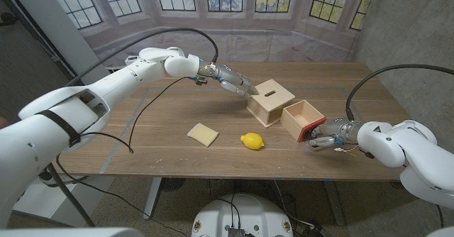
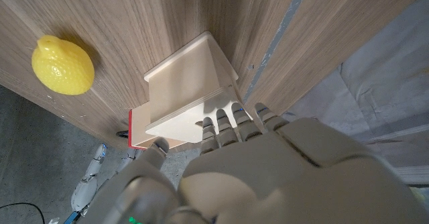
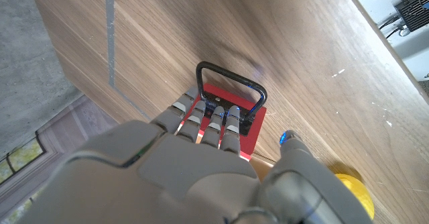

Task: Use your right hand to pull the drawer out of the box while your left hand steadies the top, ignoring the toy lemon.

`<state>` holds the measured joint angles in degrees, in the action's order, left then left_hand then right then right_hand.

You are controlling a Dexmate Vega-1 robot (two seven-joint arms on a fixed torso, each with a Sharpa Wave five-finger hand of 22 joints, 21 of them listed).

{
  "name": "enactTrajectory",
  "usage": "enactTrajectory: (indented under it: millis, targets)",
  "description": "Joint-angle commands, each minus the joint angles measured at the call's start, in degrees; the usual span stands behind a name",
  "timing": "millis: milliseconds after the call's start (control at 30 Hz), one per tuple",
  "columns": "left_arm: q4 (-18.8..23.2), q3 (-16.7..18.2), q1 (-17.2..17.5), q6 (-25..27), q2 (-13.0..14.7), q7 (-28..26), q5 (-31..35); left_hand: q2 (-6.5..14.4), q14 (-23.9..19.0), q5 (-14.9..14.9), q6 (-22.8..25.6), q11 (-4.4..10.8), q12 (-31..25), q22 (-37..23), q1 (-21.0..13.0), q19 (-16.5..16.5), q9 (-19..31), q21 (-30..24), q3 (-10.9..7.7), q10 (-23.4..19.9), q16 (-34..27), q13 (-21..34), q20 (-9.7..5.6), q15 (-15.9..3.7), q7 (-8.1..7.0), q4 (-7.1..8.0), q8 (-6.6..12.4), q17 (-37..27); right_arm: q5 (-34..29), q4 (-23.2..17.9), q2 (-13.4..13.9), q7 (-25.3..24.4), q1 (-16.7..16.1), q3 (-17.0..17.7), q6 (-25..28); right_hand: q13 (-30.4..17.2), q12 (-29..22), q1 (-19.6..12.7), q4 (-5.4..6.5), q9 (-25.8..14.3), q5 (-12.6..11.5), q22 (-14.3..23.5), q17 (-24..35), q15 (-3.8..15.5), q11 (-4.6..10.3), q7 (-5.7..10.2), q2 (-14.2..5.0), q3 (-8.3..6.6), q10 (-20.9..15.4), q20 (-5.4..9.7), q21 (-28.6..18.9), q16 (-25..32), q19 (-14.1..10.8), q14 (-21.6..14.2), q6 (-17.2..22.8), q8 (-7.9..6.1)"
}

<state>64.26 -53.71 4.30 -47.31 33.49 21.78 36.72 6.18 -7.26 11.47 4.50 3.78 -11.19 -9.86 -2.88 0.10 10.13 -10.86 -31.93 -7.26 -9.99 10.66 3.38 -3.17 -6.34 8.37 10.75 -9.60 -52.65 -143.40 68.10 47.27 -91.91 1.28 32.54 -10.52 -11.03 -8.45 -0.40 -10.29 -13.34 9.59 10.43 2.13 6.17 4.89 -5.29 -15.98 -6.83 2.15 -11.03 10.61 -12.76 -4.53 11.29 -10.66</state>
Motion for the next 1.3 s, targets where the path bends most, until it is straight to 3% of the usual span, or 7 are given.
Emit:
enactTrajectory:
  millis: [33, 533, 933, 1100, 1300]
  targets:
    - [1.08, 1.06, 0.41, 0.38, 0.89, -1.3, -0.16, 0.28, 0.18, 0.31, -0.29, 0.1, 0.0, -0.08, 0.23, 0.29, 0.07, -0.26, -0.18, 0.35, -0.08, 0.07, 0.3, 0.06, -0.15, -0.38, -0.25, -0.11, 1.04, -0.49, 1.97, -0.91, 2.06, -2.36, 1.8, -0.08, -0.31, 0.34, -0.34, -0.1, -0.34, 0.03, 0.03, 3.53, -0.1, -0.05, 0.33, 0.0, -0.43, 0.56, 0.16, 0.27, -0.49, -0.53, 0.51, -0.21]
    - [3.84, 3.94, 3.86, 3.25, 3.11, -1.95, -3.15, 0.24, 0.15, 0.31, -0.3, 0.1, -0.04, -0.08, 0.22, 0.38, 0.07, -0.27, -0.23, 0.42, -0.15, 0.07, 0.27, 0.08, -0.15, -0.42, -0.23, -0.11, 4.1, -2.86, 4.51, -2.63, 4.04, -3.93, 4.4, -0.08, -0.41, 0.34, -0.47, -0.1, -0.37, 0.03, 0.02, 3.54, -0.03, -0.08, 0.34, -0.08, -0.81, 0.57, 0.01, 0.32, -1.0, -0.78, 0.79, -0.26]
    - [4.11, 4.72, 4.62, 3.49, 3.49, -2.0, -3.97, 0.2, 0.14, 0.3, -0.25, 0.15, -0.1, -0.08, 0.22, 0.47, 0.07, -0.28, -0.27, 0.37, -0.17, 0.07, 0.26, 0.02, -0.15, -0.45, -0.2, -0.11, 5.53, -4.91, 7.76, -3.32, 5.6, -5.95, 8.22, -0.08, -0.47, 0.32, -0.58, -0.1, -0.39, 0.02, 0.02, 3.55, -0.04, -0.1, 0.36, -0.15, -1.14, 0.57, 0.04, 0.31, -1.07, -0.85, 1.15, -0.34]
    - [4.67, 5.15, 5.2, 4.01, 3.84, -1.99, -4.36, 0.19, 0.14, 0.3, -0.28, 0.1, -0.11, -0.08, 0.21, 0.48, 0.07, -0.28, -0.29, 0.39, -0.18, 0.07, 0.28, 0.07, -0.18, -0.47, -0.21, -0.1, 6.25, -5.83, 9.3, -3.98, 3.52, -4.22, 10.27, -0.08, -0.5, 0.3, -0.64, -0.1, -0.39, 0.02, 0.01, 3.55, 0.02, -0.04, 0.37, -0.18, -1.3, 0.54, 0.05, 0.31, -1.1, -0.89, 1.22, -0.34]
    - [5.84, 5.72, 5.97, 4.78, 4.34, -1.95, -4.66, 0.18, 0.12, 0.3, -0.28, 0.14, -0.12, -0.08, 0.21, 0.5, 0.07, -0.27, -0.31, 0.4, -0.2, 0.07, 0.29, 0.08, -0.16, -0.49, -0.21, -0.1, 6.06, -6.53, 9.56, -4.24, -2.52, 1.4, 11.2, -0.08, -0.5, 0.25, -0.73, -0.1, -0.4, 0.02, 0.0, 3.64, 0.01, 0.01, 0.4, -0.21, -1.39, 0.52, 0.04, 0.38, -1.21, -1.11, 1.36, -0.36]
